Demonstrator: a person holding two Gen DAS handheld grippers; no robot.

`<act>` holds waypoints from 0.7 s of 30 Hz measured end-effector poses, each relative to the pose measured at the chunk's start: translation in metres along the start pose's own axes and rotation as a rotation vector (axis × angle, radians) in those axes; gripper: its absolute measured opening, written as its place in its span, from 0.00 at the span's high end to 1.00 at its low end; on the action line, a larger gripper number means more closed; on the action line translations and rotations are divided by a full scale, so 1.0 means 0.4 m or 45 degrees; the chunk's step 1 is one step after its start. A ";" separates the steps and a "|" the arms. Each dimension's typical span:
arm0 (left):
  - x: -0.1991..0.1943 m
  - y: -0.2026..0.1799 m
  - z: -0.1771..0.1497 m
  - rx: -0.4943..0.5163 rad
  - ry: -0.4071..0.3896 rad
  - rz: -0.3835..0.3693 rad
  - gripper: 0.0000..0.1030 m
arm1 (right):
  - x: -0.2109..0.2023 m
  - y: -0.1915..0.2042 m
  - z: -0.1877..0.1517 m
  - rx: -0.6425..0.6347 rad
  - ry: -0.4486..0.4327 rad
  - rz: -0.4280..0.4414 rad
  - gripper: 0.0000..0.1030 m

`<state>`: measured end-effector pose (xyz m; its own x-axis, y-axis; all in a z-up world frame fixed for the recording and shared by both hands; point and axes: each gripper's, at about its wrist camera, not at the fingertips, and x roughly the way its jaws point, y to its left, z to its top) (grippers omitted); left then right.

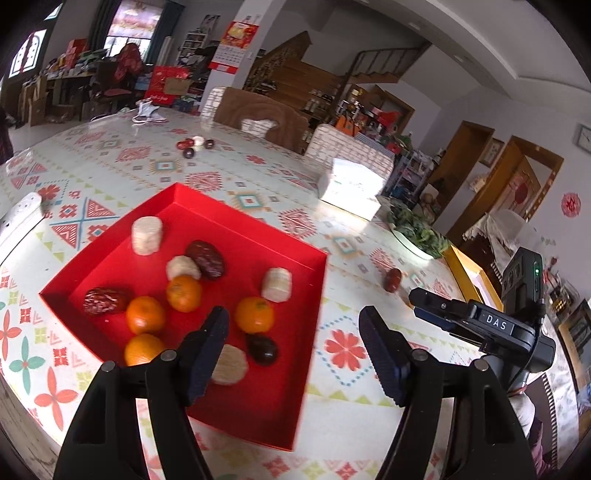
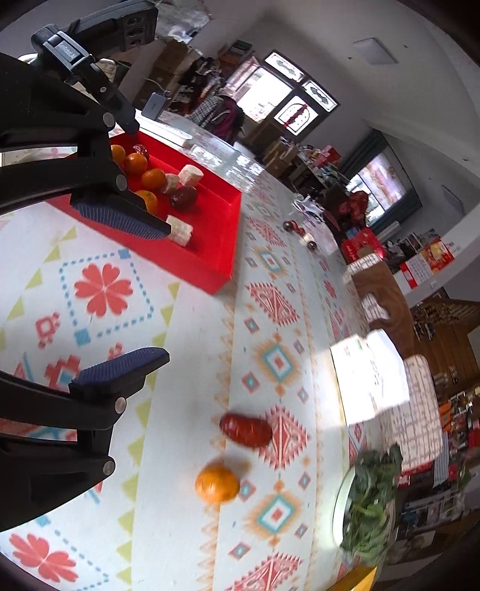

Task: Organize fruits
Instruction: 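Move both open tools back to the last date and mandarin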

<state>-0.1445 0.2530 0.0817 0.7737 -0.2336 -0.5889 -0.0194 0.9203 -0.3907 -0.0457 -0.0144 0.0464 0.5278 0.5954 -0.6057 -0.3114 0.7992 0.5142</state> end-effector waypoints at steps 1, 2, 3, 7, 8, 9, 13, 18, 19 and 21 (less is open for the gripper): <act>-0.002 -0.012 -0.002 0.009 -0.001 0.000 0.30 | -0.010 -0.012 -0.002 0.010 -0.008 -0.001 0.35; -0.004 -0.025 -0.004 0.018 -0.006 0.001 0.30 | -0.018 -0.020 -0.004 0.016 -0.013 -0.002 0.35; -0.006 -0.038 -0.006 0.026 -0.011 -0.001 0.30 | -0.028 -0.031 -0.006 0.024 -0.019 -0.002 0.35; -0.002 -0.082 -0.011 0.051 -0.013 -0.009 0.29 | -0.066 -0.078 -0.016 0.057 -0.046 -0.016 0.35; 0.000 -0.089 -0.012 0.055 -0.010 -0.010 0.26 | -0.076 -0.094 -0.017 0.069 -0.053 -0.021 0.35; 0.006 -0.100 -0.014 0.062 -0.005 -0.010 0.25 | -0.086 -0.107 -0.018 0.079 -0.060 -0.026 0.34; 0.032 -0.141 -0.023 0.085 0.023 -0.019 0.25 | -0.127 -0.174 -0.022 0.129 -0.089 -0.053 0.34; 0.069 -0.192 -0.039 0.107 0.060 -0.033 0.25 | -0.176 -0.258 -0.023 0.195 -0.120 -0.090 0.34; 0.076 -0.201 -0.041 0.110 0.067 -0.037 0.25 | -0.186 -0.276 -0.024 0.209 -0.126 -0.098 0.34; 0.090 -0.220 -0.046 0.119 0.081 -0.047 0.25 | -0.202 -0.306 -0.023 0.231 -0.134 -0.114 0.34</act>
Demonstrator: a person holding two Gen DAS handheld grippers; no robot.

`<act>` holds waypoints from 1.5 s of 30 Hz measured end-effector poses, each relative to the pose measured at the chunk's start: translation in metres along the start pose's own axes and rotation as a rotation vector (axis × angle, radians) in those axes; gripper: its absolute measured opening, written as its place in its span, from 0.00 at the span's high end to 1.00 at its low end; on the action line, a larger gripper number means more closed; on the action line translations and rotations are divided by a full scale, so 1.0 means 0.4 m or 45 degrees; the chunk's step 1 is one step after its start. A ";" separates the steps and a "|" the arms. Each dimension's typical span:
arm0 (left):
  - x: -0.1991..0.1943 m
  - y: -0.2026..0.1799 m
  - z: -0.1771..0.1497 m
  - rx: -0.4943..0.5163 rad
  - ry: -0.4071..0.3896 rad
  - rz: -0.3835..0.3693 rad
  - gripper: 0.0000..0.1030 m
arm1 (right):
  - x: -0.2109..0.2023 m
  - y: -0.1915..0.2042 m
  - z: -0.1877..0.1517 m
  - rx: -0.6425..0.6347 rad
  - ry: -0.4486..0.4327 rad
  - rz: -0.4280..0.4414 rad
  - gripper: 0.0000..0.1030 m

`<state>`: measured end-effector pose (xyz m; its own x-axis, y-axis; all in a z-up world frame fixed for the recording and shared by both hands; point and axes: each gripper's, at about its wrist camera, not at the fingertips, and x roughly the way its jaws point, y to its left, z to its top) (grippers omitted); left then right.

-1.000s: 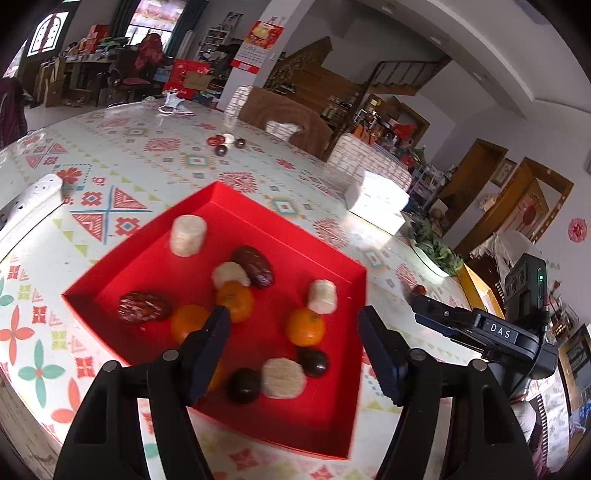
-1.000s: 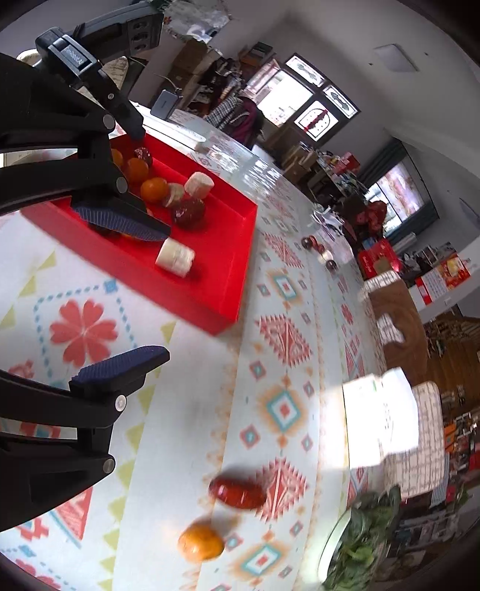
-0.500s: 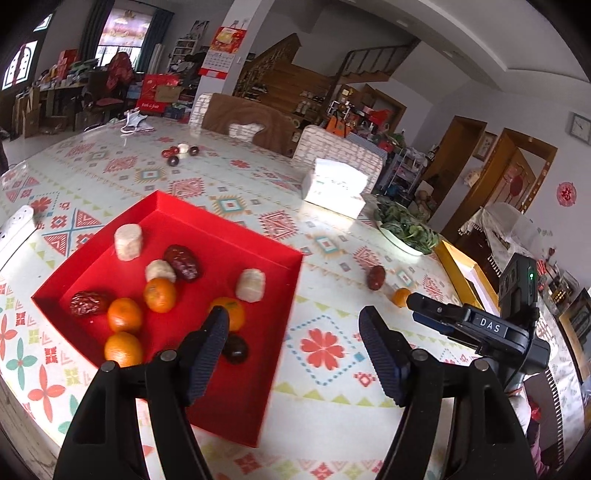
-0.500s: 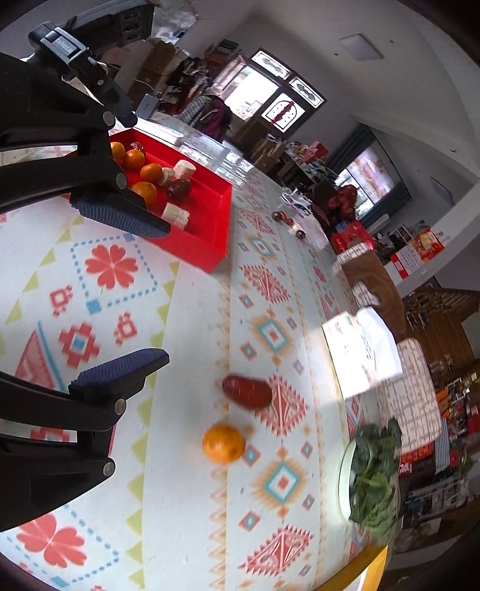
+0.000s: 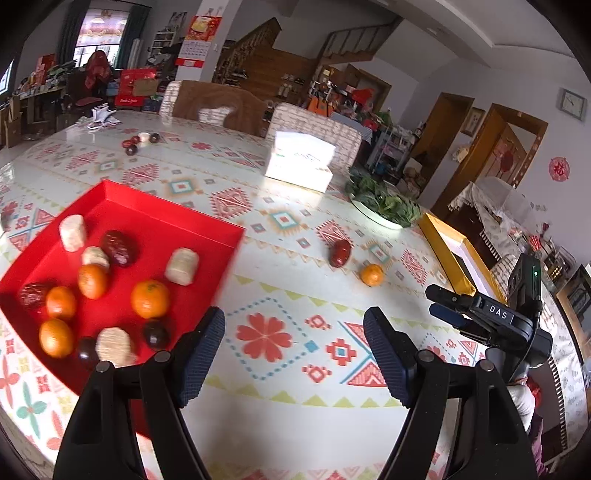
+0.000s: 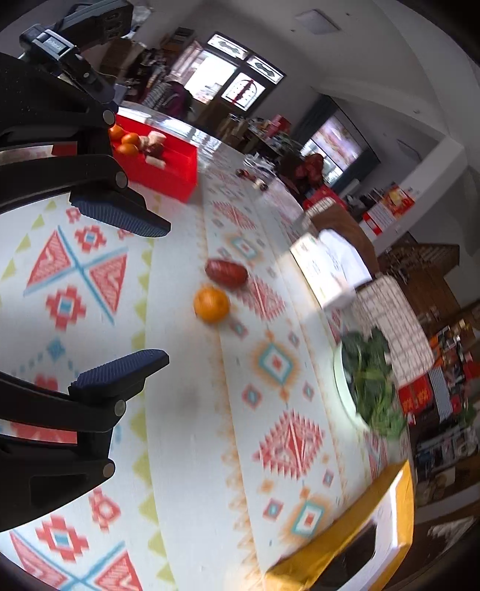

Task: Organize fruits
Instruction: 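Move both open tools back to the last date and mandarin, then grasp the last date with the left tool while the right tool grasps the mandarin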

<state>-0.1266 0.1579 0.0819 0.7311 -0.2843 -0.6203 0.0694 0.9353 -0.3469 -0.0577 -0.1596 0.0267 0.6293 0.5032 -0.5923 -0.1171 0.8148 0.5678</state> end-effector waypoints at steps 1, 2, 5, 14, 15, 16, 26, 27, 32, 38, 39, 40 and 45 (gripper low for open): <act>0.006 -0.009 -0.002 0.005 0.005 -0.005 0.25 | -0.004 -0.011 0.003 0.008 -0.002 -0.006 0.34; 0.013 -0.017 -0.002 0.009 0.010 -0.009 0.25 | -0.010 -0.026 0.006 0.019 -0.005 -0.014 0.34; 0.030 -0.040 -0.004 0.023 0.023 -0.027 0.25 | -0.026 -0.062 0.020 0.048 -0.015 -0.035 0.33; 0.065 -0.056 -0.008 0.027 0.058 -0.046 0.25 | 0.024 -0.094 0.070 0.068 0.034 -0.088 0.33; 0.067 -0.052 -0.008 0.021 0.059 -0.046 0.25 | 0.038 -0.084 0.072 0.061 0.049 -0.083 0.33; 0.068 -0.047 -0.006 0.014 0.060 -0.046 0.25 | 0.054 -0.072 0.073 0.051 0.064 -0.077 0.33; 0.051 0.015 0.043 -0.029 0.038 -0.039 0.25 | 0.194 0.050 0.083 -0.134 0.122 -0.134 0.33; 0.055 0.017 0.058 -0.025 0.036 -0.039 0.25 | 0.201 0.059 0.081 -0.162 0.121 -0.146 0.33; 0.086 -0.016 0.112 0.056 0.033 -0.037 0.25 | 0.226 0.089 0.070 -0.271 0.123 -0.179 0.42; 0.183 -0.048 0.156 0.086 0.101 -0.060 0.25 | 0.242 0.084 0.065 -0.300 0.138 -0.185 0.62; 0.204 -0.053 0.161 0.084 0.121 -0.064 0.25 | 0.240 0.078 0.067 -0.289 0.137 -0.176 0.65; 0.221 -0.057 0.164 0.083 0.135 -0.068 0.25 | 0.236 0.072 0.068 -0.276 0.136 -0.170 0.65; 0.330 -0.095 0.176 0.084 0.222 -0.097 0.25 | 0.198 0.045 0.080 -0.214 0.104 -0.146 0.66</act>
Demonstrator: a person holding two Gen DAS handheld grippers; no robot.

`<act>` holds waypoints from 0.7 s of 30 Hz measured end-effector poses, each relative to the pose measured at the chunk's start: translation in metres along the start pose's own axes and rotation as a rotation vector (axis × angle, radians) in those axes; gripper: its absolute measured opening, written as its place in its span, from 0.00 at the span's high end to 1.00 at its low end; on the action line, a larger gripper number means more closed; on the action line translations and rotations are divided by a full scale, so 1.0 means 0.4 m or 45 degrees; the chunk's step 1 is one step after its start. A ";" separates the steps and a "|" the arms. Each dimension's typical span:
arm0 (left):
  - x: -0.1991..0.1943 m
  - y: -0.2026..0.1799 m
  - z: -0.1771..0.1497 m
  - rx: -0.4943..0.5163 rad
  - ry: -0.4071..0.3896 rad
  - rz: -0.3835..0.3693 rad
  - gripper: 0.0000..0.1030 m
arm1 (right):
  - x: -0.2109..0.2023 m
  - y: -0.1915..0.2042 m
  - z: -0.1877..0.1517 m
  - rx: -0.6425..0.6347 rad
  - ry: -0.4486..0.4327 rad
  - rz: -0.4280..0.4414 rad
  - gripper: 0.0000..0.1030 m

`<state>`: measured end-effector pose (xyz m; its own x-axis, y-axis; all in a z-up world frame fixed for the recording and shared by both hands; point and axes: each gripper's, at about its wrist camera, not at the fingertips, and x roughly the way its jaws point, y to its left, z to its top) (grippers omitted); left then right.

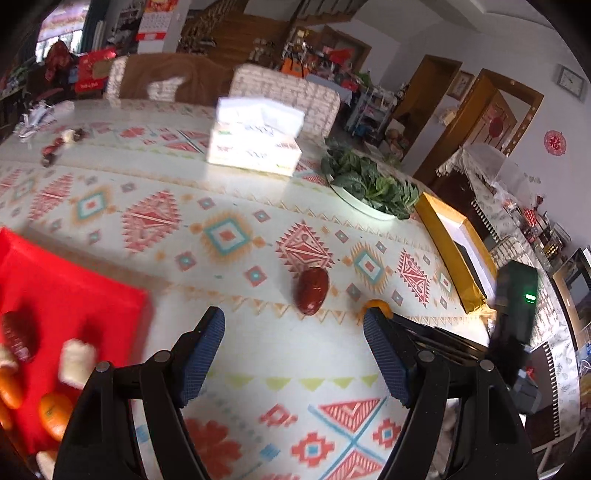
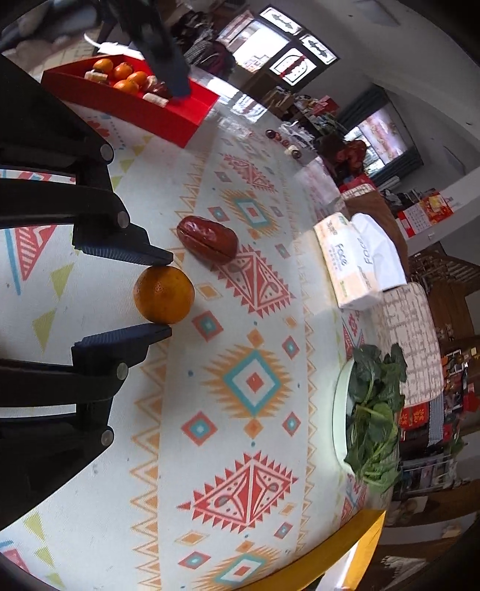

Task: Organize fruits
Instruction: 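Grasp the last date with the left tool while the right tool grasps the mandarin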

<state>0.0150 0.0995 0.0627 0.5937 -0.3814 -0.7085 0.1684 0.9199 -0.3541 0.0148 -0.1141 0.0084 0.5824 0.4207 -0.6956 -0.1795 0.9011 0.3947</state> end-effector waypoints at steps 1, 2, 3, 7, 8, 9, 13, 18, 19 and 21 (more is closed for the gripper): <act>0.022 -0.011 0.006 0.010 0.019 -0.007 0.25 | -0.008 -0.008 0.001 0.017 -0.008 0.005 0.66; 0.045 -0.024 0.011 0.025 0.038 -0.011 0.25 | -0.017 -0.019 0.003 0.035 -0.015 0.011 0.66; 0.070 -0.038 0.014 0.048 0.057 -0.012 0.25 | -0.024 -0.029 0.005 0.053 -0.023 0.013 0.66; 0.151 -0.089 0.022 0.200 0.097 0.028 0.25 | -0.043 -0.073 0.013 0.138 -0.044 0.010 0.65; 0.166 -0.101 0.021 0.249 0.103 0.060 0.25 | -0.045 -0.078 0.016 0.149 -0.045 0.010 0.65; 0.179 -0.113 0.020 0.309 0.099 0.104 0.26 | -0.046 -0.084 0.017 0.162 -0.046 0.010 0.65; 0.208 -0.150 0.007 0.461 0.103 0.176 0.37 | -0.043 -0.094 0.019 0.189 -0.036 0.014 0.65; 0.242 -0.152 -0.005 0.500 0.134 0.204 0.71 | -0.043 -0.087 0.018 0.179 -0.037 0.010 0.65; 0.239 -0.150 -0.006 0.492 0.125 0.204 0.71 | -0.043 -0.085 0.018 0.175 -0.040 0.008 0.65; 0.220 -0.143 -0.010 0.470 0.100 0.190 0.71 | -0.042 -0.085 0.019 0.173 -0.042 0.008 0.65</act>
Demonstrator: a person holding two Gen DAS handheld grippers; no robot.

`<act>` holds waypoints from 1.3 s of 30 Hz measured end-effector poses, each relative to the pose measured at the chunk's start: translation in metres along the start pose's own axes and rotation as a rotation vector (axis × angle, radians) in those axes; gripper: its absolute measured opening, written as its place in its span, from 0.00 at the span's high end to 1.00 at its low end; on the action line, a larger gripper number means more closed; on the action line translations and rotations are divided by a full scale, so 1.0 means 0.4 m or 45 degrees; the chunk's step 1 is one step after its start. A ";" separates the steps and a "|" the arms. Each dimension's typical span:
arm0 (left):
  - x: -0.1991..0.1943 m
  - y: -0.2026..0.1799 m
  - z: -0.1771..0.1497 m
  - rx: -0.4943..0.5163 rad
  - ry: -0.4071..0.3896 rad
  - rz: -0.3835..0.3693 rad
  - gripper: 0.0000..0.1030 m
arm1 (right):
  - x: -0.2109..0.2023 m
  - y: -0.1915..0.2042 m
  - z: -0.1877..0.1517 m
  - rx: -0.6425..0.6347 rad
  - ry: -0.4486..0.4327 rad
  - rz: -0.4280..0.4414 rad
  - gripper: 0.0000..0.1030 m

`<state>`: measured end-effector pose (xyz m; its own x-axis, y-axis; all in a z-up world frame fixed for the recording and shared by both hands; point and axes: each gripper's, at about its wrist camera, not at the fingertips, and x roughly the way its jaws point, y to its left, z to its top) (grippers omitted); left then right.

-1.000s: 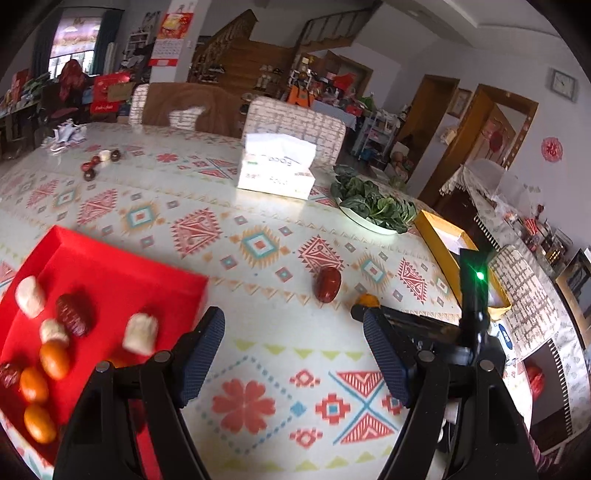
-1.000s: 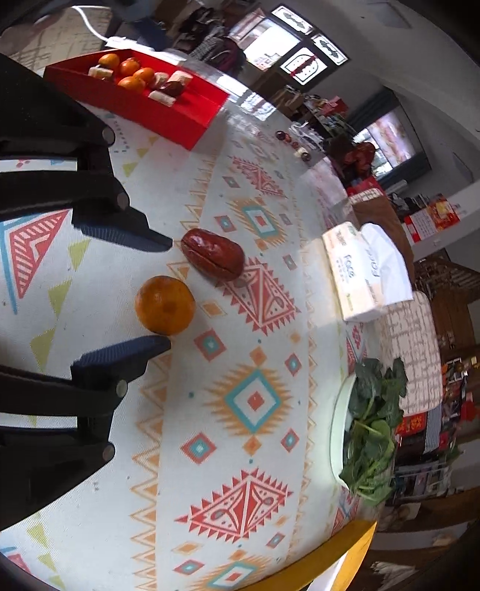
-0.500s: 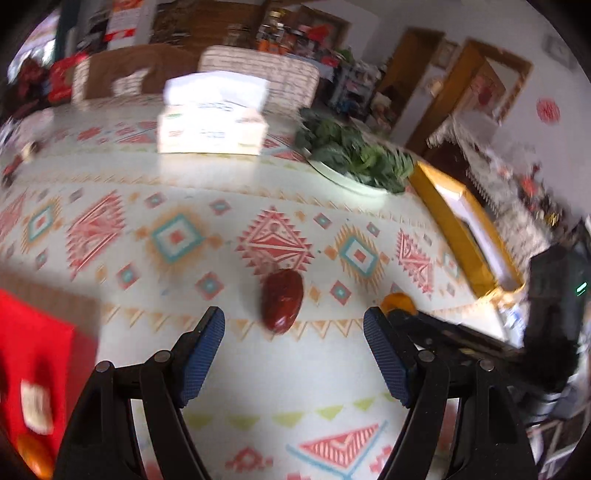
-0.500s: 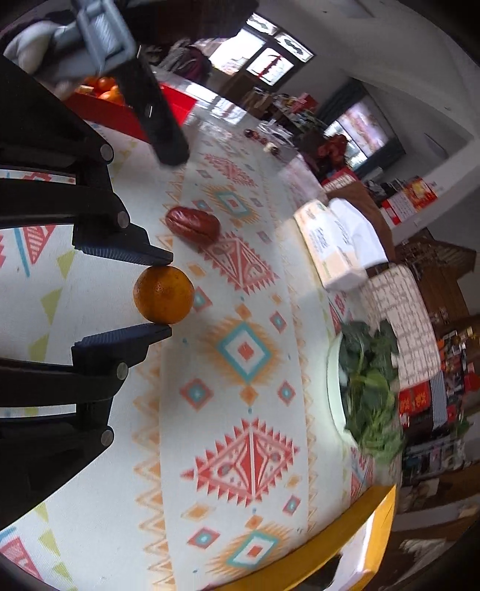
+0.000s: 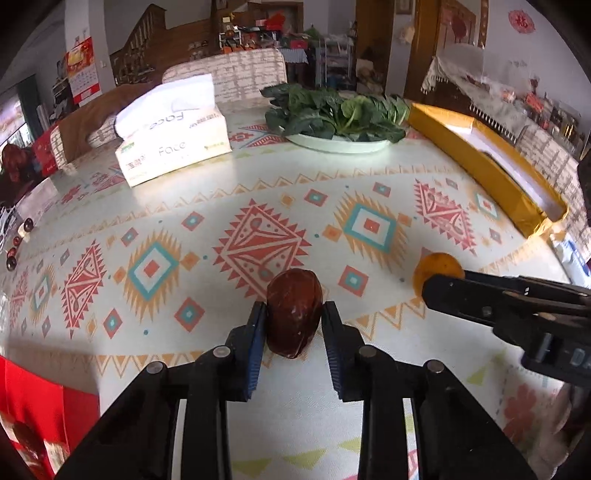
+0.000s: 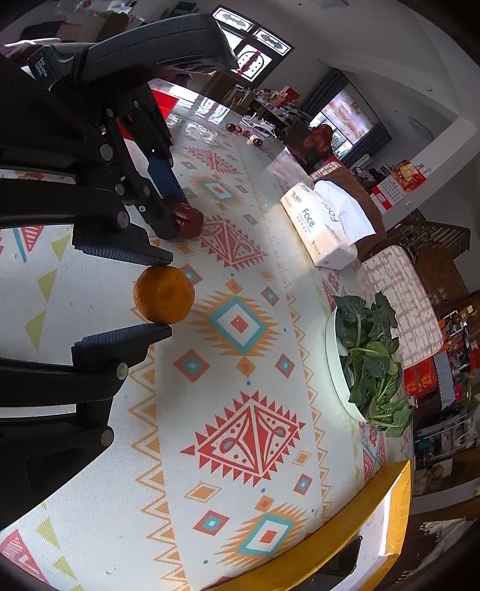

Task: Organize fruits
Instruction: 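Grasp the last date with the left tool while the right tool grasps the mandarin, then lower the date and mandarin into the red tray and open both tools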

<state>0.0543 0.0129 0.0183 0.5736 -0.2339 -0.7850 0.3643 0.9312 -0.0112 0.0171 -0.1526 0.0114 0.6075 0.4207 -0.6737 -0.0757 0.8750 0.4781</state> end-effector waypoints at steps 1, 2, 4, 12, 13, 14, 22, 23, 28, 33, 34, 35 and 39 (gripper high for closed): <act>-0.012 0.004 -0.003 -0.011 -0.011 -0.005 0.71 | 0.001 -0.001 0.000 0.001 0.000 0.001 0.65; -0.025 0.006 -0.007 -0.023 -0.025 -0.010 0.71 | 0.003 0.000 0.001 0.002 0.001 0.002 0.65; -0.054 0.015 -0.015 -0.051 -0.054 -0.026 0.71 | 0.004 0.000 0.002 0.004 0.000 0.013 0.65; -0.218 0.079 -0.108 -0.210 -0.165 -0.081 0.71 | 0.006 0.017 -0.005 0.022 0.033 0.220 0.65; -0.239 0.097 -0.126 -0.251 -0.178 -0.088 0.71 | 0.008 0.027 -0.009 0.006 0.037 0.223 0.65; -0.256 0.114 -0.141 -0.286 -0.189 -0.091 0.71 | 0.011 0.037 -0.014 -0.013 0.043 0.224 0.65; -0.407 0.290 -0.305 -0.560 -0.302 -0.001 0.71 | 0.055 0.114 -0.067 -0.136 0.104 0.184 0.65; -0.424 0.312 -0.324 -0.586 -0.315 0.018 0.71 | 0.059 0.126 -0.074 -0.159 0.107 0.161 0.65; -0.505 0.436 -0.432 -0.742 -0.364 0.099 0.71 | 0.046 0.228 -0.118 -0.290 0.102 0.159 0.65; -0.559 0.526 -0.514 -0.873 -0.407 0.138 0.71 | 0.042 0.362 -0.152 -0.400 0.140 0.233 0.65; -0.566 0.537 -0.530 -0.890 -0.411 0.142 0.71 | 0.044 0.388 -0.156 -0.415 0.149 0.248 0.65; -0.570 0.547 -0.544 -0.904 -0.414 0.144 0.71 | 0.047 0.417 -0.160 -0.431 0.159 0.268 0.65; -0.567 0.575 -0.582 -0.937 -0.397 0.133 0.71 | 0.071 0.521 -0.187 -0.483 0.211 0.343 0.65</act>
<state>-0.1631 0.3451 0.0496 0.7958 -0.1018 -0.5970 -0.2170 0.8724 -0.4381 -0.0405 0.0597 0.0497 0.3950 0.6496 -0.6496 -0.5141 0.7423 0.4297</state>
